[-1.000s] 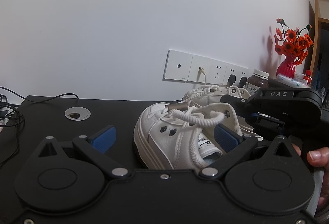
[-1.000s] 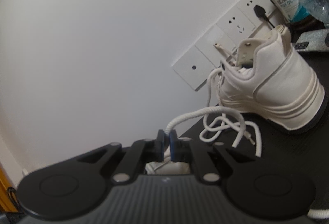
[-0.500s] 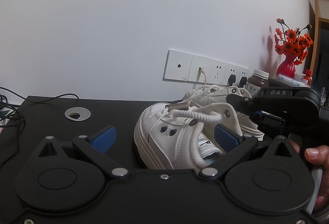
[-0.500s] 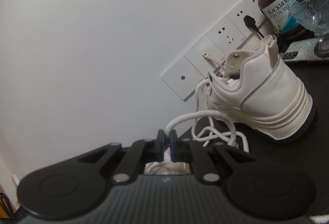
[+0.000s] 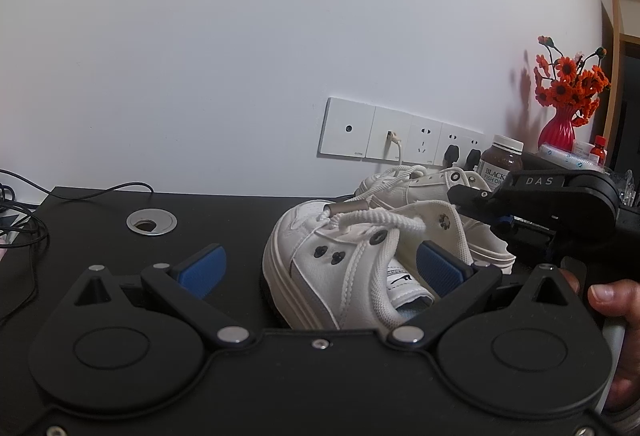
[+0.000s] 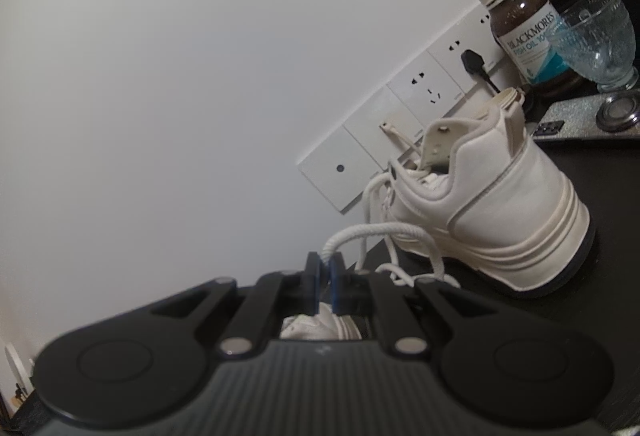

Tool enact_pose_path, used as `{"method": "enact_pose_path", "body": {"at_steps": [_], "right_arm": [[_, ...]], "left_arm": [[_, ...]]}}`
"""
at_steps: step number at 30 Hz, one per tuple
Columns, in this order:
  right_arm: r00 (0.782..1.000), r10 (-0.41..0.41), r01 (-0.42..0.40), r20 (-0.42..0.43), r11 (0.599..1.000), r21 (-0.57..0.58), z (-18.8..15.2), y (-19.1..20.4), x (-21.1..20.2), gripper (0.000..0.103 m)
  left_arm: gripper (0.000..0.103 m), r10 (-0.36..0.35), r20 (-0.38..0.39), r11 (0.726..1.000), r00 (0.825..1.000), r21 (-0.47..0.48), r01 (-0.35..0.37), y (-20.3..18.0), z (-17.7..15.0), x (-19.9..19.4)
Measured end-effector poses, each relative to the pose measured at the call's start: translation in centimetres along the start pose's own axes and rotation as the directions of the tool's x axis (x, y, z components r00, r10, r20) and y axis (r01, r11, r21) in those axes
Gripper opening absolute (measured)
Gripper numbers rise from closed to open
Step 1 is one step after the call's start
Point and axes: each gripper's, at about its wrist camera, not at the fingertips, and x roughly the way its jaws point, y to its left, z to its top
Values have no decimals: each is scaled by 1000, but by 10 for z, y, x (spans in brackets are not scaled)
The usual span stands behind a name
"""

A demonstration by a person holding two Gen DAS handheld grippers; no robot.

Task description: Lace up shoes with both hands

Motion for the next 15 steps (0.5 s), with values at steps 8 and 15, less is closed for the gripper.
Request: {"method": "enact_pose_path", "body": {"at_steps": [8,15], "right_arm": [[999,-29,29,23,1000,-5,1,0,-2,5],[993,-94,93,72,995,24,7,-7,-4,5]], "left_arm": [[103,3,-1,1000,1000,-1,-3,0,0,0],[103,5,-1,1000,1000,0,-5,-1,0,-1]]}}
